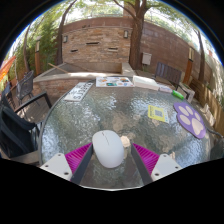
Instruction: Arrange mouse
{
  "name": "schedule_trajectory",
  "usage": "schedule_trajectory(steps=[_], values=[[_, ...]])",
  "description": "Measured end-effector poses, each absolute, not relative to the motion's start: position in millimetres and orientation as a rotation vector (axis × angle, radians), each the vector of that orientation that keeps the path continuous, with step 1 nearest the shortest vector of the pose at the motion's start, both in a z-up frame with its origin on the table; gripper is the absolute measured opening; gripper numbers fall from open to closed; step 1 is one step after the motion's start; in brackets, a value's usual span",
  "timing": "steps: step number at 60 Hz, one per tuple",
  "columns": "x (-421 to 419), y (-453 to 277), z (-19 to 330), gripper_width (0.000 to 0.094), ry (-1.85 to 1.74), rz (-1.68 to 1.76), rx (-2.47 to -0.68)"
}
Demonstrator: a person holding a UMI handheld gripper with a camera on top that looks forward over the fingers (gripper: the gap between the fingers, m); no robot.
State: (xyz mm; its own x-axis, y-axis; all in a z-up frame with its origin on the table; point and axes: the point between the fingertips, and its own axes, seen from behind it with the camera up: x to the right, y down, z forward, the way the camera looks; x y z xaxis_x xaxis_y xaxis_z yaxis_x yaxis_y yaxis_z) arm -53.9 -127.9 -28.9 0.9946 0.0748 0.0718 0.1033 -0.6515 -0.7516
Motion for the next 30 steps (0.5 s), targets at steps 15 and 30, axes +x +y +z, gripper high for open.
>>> schedule_trajectory(steps=[15,30], values=[[-101,-115,-37,0.054,-0.146,0.025,-2.268],[-165,-113,-23,0.0394,-0.149,0.097,-2.282]])
